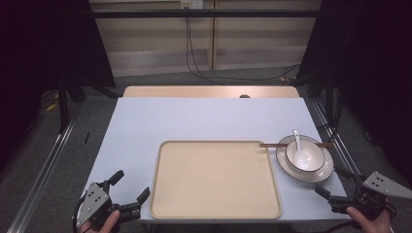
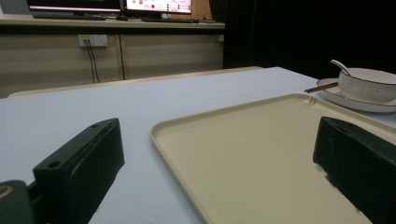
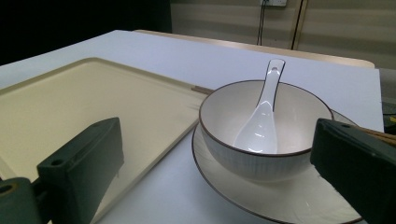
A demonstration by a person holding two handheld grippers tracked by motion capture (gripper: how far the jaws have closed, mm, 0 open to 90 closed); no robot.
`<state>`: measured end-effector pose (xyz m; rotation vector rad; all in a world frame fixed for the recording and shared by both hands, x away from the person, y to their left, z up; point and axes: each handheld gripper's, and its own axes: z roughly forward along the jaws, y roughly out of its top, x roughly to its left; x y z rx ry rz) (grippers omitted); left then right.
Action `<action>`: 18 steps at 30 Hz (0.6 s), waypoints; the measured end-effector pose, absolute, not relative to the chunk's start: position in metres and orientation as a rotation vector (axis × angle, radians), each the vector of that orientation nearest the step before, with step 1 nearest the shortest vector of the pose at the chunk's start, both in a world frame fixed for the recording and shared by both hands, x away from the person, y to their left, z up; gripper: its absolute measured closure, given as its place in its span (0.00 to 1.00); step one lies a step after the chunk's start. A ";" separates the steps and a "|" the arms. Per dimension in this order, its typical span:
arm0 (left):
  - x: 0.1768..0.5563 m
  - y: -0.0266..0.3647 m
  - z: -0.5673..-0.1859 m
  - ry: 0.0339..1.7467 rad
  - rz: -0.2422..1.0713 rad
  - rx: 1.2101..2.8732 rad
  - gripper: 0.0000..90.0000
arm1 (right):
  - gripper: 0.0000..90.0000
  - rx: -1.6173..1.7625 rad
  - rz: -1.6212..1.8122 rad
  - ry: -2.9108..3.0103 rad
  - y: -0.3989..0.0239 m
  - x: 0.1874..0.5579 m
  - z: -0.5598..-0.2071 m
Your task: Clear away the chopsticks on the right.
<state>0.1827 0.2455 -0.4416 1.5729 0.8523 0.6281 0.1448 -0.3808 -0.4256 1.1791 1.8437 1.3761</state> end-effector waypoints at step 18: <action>0.183 0.249 -0.445 0.735 0.592 1.635 0.01 | 0.06 1.175 1.384 1.942 -0.388 0.155 -0.427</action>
